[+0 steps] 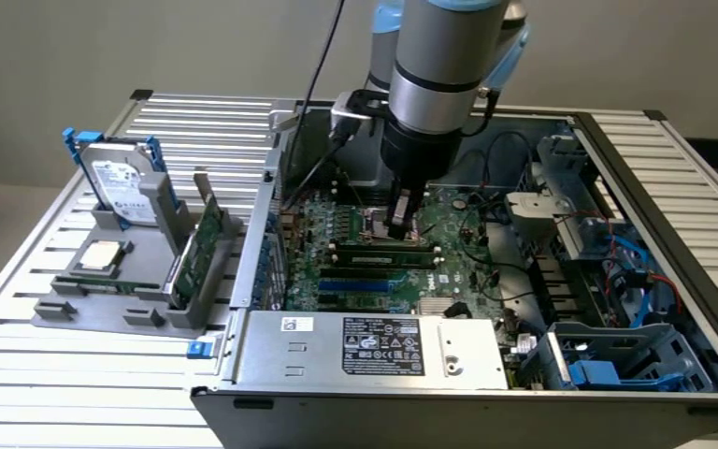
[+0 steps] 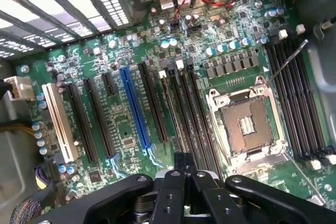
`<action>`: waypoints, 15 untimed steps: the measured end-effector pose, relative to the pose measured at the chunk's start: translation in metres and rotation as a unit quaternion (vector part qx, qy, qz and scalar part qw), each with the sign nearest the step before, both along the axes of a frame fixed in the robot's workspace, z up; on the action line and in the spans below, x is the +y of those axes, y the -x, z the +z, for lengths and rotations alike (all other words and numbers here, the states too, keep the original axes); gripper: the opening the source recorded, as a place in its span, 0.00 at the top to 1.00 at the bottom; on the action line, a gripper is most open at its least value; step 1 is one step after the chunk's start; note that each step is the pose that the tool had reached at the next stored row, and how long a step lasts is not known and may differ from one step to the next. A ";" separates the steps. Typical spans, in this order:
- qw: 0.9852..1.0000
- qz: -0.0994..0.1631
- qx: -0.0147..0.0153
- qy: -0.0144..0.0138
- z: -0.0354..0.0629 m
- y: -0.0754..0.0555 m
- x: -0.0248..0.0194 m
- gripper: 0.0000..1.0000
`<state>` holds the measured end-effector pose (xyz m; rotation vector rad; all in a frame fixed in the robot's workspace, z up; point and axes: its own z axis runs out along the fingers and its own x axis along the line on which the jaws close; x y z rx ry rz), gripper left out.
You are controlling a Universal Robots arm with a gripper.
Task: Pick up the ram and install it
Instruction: 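Press down the ram until it locks into place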
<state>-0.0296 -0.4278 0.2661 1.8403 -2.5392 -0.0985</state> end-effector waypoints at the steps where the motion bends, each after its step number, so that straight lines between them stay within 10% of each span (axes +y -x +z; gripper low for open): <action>1: 1.000 -0.010 0.000 0.000 -0.0004 0.000 0.0000 0.89; 15: 0.992 -0.124 0.002 0.000 -0.0025 0.000 0.0000 0.89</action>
